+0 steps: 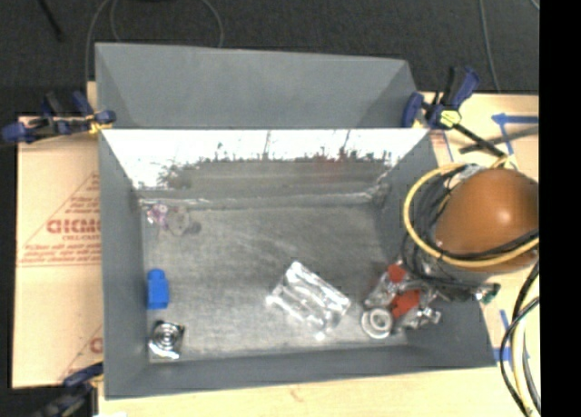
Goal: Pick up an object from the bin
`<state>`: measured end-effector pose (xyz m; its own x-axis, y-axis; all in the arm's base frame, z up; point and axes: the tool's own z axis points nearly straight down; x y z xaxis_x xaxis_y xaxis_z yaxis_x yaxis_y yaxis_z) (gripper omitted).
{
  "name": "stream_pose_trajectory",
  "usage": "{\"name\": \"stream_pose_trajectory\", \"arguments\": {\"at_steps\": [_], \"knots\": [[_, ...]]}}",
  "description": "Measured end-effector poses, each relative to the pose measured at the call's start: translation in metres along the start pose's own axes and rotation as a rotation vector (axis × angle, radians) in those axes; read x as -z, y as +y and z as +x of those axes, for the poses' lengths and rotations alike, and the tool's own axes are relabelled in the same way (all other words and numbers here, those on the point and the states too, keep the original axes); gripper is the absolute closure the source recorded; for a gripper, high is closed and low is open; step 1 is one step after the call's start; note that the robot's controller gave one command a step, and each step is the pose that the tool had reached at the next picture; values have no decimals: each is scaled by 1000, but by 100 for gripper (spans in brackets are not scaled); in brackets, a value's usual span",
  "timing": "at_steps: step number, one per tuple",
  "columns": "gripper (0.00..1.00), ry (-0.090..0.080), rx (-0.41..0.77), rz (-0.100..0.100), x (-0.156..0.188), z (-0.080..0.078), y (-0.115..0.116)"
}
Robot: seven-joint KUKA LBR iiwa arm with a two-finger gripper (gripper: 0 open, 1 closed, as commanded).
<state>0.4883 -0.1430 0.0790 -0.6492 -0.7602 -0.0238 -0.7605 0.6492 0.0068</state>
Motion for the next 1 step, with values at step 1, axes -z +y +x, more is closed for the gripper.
{"name": "stream_pose_trajectory", "arguments": {"at_steps": [1], "knots": [[100, 16, 16, -13, -2, -5, -4]]}}
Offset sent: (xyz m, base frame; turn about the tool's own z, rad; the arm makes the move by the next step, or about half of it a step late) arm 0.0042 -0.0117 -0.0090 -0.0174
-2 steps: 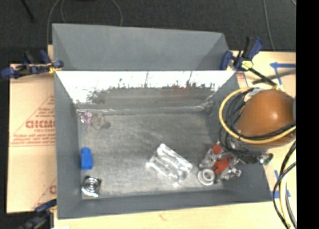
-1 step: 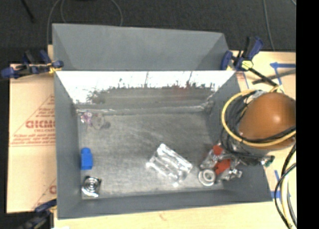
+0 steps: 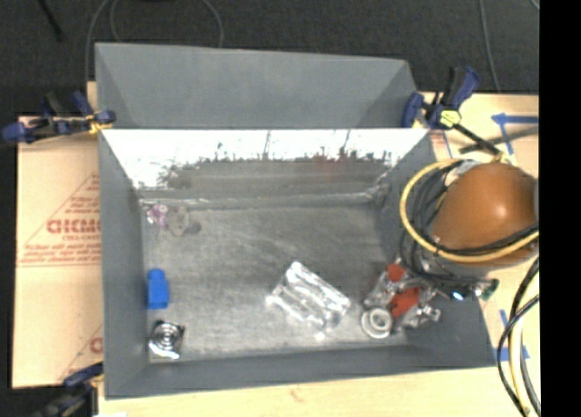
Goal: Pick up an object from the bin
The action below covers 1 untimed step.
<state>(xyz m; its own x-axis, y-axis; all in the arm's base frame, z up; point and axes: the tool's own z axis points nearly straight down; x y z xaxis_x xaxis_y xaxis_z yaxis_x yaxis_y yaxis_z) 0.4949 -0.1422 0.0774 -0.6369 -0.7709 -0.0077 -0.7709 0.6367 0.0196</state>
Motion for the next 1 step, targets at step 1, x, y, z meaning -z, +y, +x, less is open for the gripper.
{"name": "stream_pose_trajectory", "arguments": {"at_steps": [1], "knots": [[100, 0, -1, 21, 24, 4, 2]]}}
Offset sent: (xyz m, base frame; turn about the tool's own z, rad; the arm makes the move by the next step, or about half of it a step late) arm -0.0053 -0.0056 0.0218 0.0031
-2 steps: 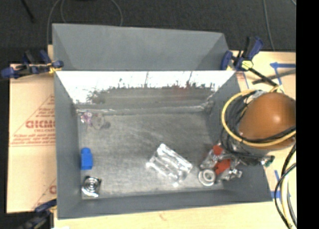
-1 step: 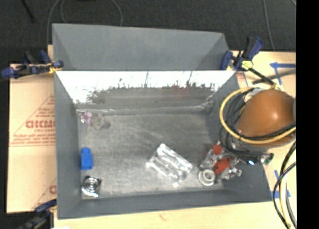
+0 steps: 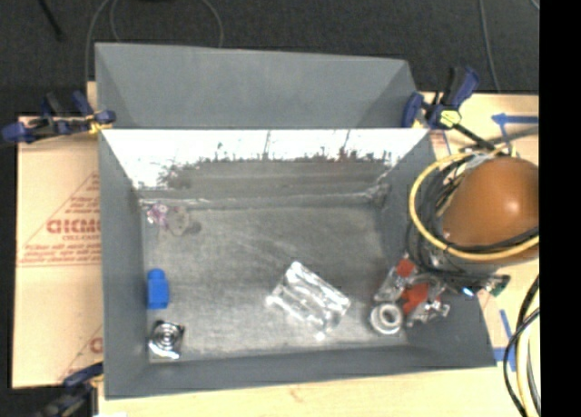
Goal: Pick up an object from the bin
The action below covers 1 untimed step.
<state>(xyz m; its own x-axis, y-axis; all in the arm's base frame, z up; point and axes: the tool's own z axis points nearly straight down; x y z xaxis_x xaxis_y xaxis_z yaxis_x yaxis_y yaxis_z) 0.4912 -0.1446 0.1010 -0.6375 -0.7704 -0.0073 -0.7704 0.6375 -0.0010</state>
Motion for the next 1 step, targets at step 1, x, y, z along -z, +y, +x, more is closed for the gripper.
{"name": "stream_pose_trajectory", "arguments": {"at_steps": [1], "knots": [[100, -16, 397, -5, -21, 5, 1]]}}
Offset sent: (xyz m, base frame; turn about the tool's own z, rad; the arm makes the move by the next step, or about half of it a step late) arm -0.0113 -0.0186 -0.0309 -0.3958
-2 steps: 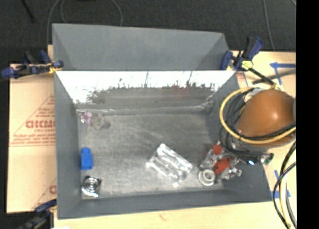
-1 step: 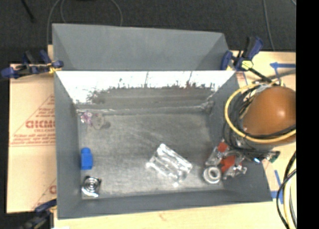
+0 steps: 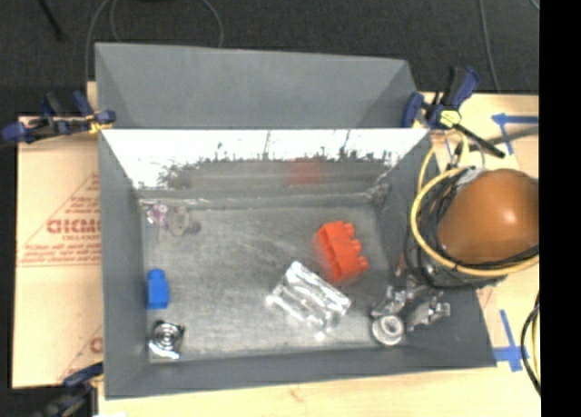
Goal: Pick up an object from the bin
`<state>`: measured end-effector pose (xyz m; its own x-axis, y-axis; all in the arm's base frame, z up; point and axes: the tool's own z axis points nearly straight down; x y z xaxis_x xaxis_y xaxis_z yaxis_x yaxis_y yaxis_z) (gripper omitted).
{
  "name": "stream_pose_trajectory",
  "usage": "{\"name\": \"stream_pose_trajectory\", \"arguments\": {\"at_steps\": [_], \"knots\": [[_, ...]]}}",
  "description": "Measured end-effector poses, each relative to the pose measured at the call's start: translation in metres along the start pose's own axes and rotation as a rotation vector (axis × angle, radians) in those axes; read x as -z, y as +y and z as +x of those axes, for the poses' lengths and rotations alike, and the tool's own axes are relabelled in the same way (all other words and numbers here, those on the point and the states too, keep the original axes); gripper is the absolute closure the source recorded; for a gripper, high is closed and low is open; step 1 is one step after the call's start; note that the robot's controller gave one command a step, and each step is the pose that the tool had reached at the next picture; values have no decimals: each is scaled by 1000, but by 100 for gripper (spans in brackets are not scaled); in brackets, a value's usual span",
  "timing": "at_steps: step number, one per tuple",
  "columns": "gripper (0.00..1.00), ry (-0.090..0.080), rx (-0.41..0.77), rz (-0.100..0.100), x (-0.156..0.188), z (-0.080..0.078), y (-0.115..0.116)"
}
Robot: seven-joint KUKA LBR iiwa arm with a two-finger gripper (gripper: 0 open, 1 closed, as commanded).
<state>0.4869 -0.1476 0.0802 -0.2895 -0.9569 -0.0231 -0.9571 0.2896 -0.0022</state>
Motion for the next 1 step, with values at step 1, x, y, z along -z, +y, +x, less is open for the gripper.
{"name": "stream_pose_trajectory", "arguments": {"at_steps": [1], "knots": [[100, 21, -13, 10, 127, -12, -43]]}}
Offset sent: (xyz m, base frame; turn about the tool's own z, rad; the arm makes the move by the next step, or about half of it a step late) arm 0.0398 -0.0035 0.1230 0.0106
